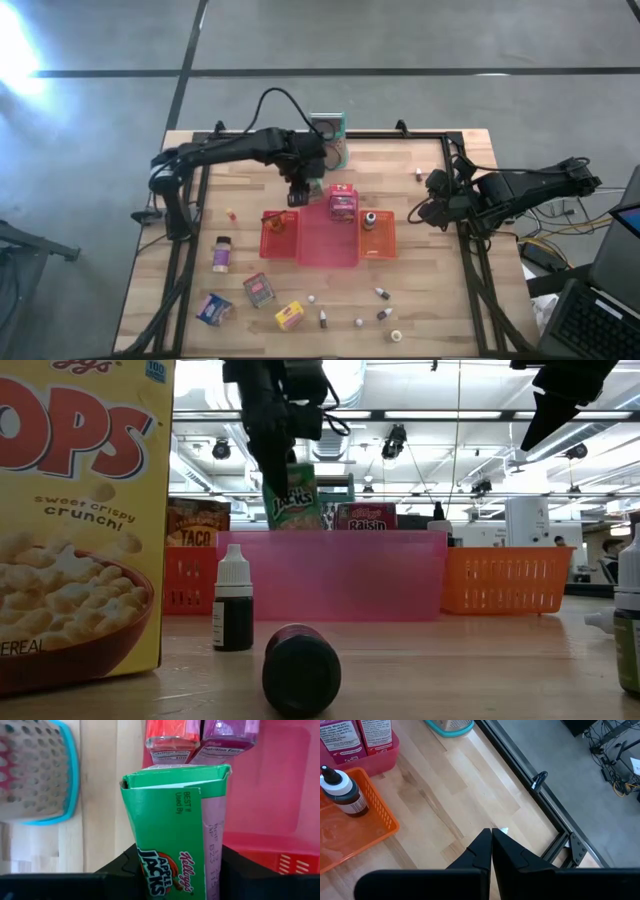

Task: Pick & Place Kitchen Items
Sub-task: Put the green cereal box into the pink bin

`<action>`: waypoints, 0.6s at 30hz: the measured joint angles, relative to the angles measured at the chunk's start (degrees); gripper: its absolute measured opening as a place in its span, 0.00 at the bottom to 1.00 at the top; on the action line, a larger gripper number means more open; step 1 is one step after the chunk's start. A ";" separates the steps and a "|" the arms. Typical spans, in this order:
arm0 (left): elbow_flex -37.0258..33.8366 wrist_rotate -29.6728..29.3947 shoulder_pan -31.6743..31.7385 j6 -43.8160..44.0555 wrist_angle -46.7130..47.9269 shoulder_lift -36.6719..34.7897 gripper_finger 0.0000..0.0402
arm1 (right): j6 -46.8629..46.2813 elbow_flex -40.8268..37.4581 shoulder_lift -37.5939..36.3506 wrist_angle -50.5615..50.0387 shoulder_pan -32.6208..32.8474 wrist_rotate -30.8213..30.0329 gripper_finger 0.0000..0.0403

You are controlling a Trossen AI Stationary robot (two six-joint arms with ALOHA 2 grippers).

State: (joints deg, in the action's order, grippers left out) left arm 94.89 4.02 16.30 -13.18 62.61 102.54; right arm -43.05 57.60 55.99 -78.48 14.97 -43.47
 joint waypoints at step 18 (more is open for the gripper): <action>-0.42 -3.20 -1.49 -3.34 -2.88 4.70 0.37 | 0.00 0.00 0.00 0.00 -0.01 -0.01 0.02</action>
State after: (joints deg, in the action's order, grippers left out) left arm 94.47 0.82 14.81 -16.52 59.73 107.24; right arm -43.05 57.60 55.99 -78.48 14.96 -43.48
